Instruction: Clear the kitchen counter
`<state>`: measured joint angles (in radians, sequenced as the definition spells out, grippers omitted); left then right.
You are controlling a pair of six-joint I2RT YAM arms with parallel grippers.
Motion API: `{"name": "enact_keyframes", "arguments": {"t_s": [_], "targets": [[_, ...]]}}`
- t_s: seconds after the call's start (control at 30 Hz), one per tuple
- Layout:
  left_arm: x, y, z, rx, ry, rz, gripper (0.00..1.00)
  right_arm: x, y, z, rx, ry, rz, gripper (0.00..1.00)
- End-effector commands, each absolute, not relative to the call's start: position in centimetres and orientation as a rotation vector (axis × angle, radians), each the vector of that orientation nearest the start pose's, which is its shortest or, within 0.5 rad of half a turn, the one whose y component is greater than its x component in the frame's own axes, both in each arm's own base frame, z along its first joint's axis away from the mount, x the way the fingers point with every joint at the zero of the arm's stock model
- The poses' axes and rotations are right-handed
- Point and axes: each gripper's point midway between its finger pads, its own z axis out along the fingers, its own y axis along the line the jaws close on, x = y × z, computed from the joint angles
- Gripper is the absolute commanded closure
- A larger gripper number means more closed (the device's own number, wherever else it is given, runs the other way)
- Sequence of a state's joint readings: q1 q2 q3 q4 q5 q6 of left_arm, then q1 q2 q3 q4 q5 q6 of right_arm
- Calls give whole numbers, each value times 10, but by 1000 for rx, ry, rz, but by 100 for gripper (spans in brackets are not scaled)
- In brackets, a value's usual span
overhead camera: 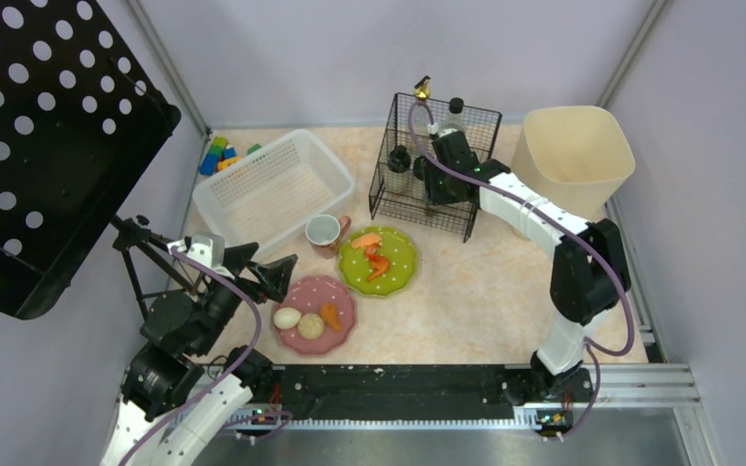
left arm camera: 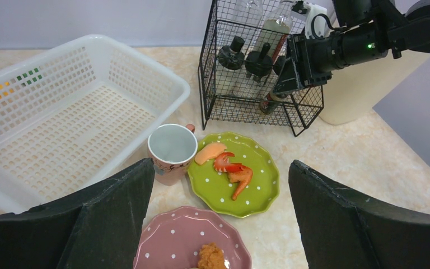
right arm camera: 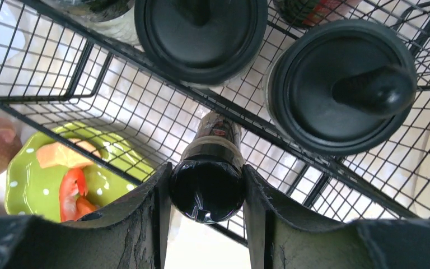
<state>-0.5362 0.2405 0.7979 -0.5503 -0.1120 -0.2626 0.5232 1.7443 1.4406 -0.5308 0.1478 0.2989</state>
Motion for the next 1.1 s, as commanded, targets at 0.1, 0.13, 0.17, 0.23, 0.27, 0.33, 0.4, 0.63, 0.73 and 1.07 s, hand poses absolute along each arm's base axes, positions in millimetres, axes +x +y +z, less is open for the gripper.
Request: {"name": "enact_keyframes", "arguments": {"t_s": [0.1,0.13,0.17,0.23,0.27,0.33,0.4,0.63,0.73,1.07], "targets": [[170,-90,323,123,1571,-543,6,421,226,156,-161,2355,279,48],[170,-90,323,123,1570,-543,6,422,227,157,-163,2354,282,45],[170,-90,323,123,1570,-544,6,422,227,158,-165,2354,285,41],[170,-90,322,123,1572,-542,6,422,228,165,-163,2342,297,29],[170,-90,323,122,1570,-542,6,422,229,168,-162,2336,303,21],[170,-90,323,122,1571,-542,6,422,228,177,-157,2316,305,18],[170,-90,322,121,1573,-541,6,421,227,187,-157,2300,312,16],[172,-90,321,120,1584,-534,6,403,221,239,-149,2187,378,15],[174,-92,318,124,1596,-532,6,391,213,263,-149,2132,394,15],[194,-108,293,146,1757,-519,6,327,202,280,-208,2065,508,14]]}}
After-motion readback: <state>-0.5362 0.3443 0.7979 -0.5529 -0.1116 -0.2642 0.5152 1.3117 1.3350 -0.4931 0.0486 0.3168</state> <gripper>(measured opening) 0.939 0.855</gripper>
